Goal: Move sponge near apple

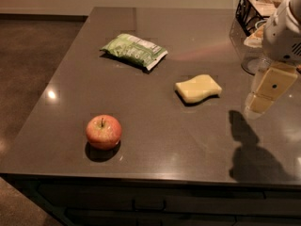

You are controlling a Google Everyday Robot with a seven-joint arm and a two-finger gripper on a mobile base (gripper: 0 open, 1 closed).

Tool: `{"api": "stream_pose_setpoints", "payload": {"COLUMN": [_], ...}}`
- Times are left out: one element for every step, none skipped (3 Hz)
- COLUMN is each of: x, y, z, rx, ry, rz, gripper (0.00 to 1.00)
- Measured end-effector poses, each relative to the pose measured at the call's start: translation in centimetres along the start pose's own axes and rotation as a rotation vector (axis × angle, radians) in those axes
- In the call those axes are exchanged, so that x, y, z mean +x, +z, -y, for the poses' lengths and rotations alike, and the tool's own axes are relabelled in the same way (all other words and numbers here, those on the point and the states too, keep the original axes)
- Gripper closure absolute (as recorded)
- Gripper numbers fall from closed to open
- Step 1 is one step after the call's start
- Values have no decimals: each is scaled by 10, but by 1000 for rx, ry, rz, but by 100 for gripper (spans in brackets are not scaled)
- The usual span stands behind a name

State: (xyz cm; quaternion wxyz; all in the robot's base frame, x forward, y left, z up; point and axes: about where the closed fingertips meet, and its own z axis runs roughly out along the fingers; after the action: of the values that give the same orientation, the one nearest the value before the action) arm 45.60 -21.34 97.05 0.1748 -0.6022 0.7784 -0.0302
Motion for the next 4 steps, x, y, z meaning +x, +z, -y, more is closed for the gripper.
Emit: {"api": "stream_pose_setpoints", "payload": {"x": [-5, -10, -15, -15], "y": [29, 60, 90, 119], "z": [17, 36, 52, 65], "rx": [-4, -18, -48, -88], "ry": [14, 6, -5, -11], "rz": [3, -8, -27, -48], "gripper": [0, 0, 0, 0]}}
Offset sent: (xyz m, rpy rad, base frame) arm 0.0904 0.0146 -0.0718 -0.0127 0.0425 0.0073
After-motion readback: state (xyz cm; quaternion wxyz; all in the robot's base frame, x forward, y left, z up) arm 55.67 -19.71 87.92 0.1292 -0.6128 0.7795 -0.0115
